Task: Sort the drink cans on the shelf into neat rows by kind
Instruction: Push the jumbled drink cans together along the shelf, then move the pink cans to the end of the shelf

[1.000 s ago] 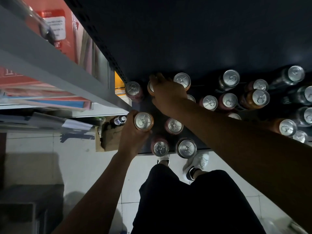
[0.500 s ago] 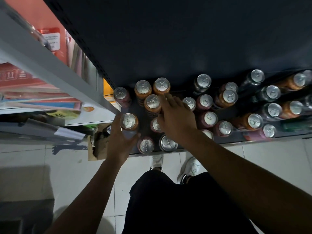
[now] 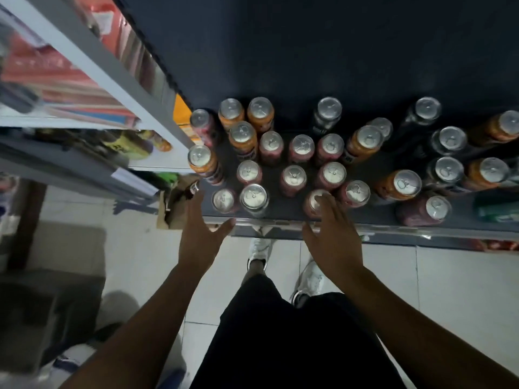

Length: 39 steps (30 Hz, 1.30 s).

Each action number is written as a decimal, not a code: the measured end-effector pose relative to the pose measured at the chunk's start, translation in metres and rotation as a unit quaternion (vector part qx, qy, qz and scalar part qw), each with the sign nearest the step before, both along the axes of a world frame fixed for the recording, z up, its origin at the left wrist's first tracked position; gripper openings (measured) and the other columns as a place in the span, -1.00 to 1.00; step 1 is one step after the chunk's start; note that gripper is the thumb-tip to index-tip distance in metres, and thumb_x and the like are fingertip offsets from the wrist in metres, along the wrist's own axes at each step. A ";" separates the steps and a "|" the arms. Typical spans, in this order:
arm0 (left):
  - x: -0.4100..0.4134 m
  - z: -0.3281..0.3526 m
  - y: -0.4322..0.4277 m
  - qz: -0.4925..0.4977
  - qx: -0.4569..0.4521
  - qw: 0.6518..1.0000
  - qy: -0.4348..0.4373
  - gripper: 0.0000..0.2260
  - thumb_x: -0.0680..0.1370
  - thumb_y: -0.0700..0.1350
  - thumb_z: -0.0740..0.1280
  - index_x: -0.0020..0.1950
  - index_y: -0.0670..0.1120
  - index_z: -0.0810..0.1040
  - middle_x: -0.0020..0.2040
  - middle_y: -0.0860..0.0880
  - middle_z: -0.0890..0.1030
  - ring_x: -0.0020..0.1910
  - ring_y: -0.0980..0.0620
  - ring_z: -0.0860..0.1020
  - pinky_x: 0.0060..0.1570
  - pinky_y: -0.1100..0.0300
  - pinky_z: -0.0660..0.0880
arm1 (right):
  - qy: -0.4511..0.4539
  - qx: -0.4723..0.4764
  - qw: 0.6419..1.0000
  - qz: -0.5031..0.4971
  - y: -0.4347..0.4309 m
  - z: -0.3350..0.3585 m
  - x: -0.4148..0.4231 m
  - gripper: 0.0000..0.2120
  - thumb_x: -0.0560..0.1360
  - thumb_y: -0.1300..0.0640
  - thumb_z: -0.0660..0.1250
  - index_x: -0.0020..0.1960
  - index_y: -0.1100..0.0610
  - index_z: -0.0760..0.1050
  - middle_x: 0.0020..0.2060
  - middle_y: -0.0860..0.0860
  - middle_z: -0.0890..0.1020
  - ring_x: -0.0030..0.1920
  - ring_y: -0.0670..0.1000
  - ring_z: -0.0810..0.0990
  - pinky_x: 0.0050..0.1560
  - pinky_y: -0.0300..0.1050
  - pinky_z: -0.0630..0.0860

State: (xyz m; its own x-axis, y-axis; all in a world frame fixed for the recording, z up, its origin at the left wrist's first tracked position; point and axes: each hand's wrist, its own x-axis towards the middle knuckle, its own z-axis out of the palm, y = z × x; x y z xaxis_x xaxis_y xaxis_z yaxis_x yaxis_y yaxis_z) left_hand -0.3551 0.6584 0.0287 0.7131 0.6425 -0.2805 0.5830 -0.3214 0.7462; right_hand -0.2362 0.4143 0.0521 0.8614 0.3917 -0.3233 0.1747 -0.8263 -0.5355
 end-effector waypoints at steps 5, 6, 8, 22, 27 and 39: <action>-0.002 -0.019 -0.024 0.036 -0.002 0.998 0.048 -0.19 0.45 0.04 0.58 0.57 0.05 0.20 0.55 0.00 0.31 0.47 -0.08 0.36 0.41 -0.13 0.40 | 0.069 0.060 0.991 -0.093 -0.015 -0.020 -0.005 -0.22 0.56 -0.01 0.43 0.63 0.07 0.10 0.60 0.08 0.24 0.57 0.14 0.27 0.44 0.09 0.38; 0.001 -0.022 -0.025 0.048 -0.008 0.997 0.054 -0.19 0.45 0.03 0.58 0.57 0.04 0.20 0.55 0.00 0.32 0.47 -0.09 0.36 0.41 -0.12 0.40 | 0.081 0.071 0.987 -0.115 -0.014 -0.023 -0.004 -0.21 0.55 0.00 0.44 0.62 0.03 0.08 0.59 0.06 0.27 0.55 0.14 0.31 0.42 0.06 0.42; 0.006 -0.030 -0.025 0.068 -0.019 0.996 0.056 -0.20 0.45 0.00 0.59 0.55 0.03 0.21 0.51 -0.02 0.35 0.43 -0.10 0.39 0.36 -0.06 0.43 | 0.111 0.088 0.977 -0.163 -0.009 -0.029 -0.001 -0.21 0.53 0.03 0.46 0.60 -0.03 0.08 0.55 0.04 0.35 0.47 0.13 0.40 0.30 -0.05 0.43; 0.051 -0.079 0.022 0.043 -0.119 0.991 -0.033 -0.35 0.28 -0.20 0.66 0.30 -0.11 0.47 0.15 -0.05 0.65 0.16 -0.02 0.63 0.22 -0.12 0.58 | 0.109 0.118 0.916 -0.367 0.040 -0.092 0.016 -0.26 0.39 0.04 0.59 0.44 -0.02 0.28 0.24 -0.05 0.61 0.23 0.06 0.58 0.20 -0.02 0.50; 0.045 -0.065 0.023 0.072 -0.141 0.987 -0.024 -0.39 0.31 -0.18 0.65 0.27 0.06 0.49 0.14 0.09 0.65 0.12 0.14 0.62 0.17 0.13 0.56 | 0.100 0.143 0.904 -0.389 0.041 -0.082 0.020 -0.24 0.29 0.06 0.64 0.36 0.01 0.32 0.17 -0.08 0.60 0.13 0.02 0.61 0.14 -0.07 0.53; -0.005 0.002 0.030 0.065 -0.300 0.950 -0.058 -0.63 0.52 0.01 0.47 0.09 -0.29 0.56 -0.04 -0.28 0.64 -0.09 -0.27 0.59 -0.07 -0.15 0.53 | 0.170 0.316 0.831 -0.425 0.033 0.024 -0.009 -0.51 0.40 0.01 0.55 0.28 -0.05 0.48 0.08 -0.08 0.66 0.08 -0.03 0.66 0.15 0.08 0.63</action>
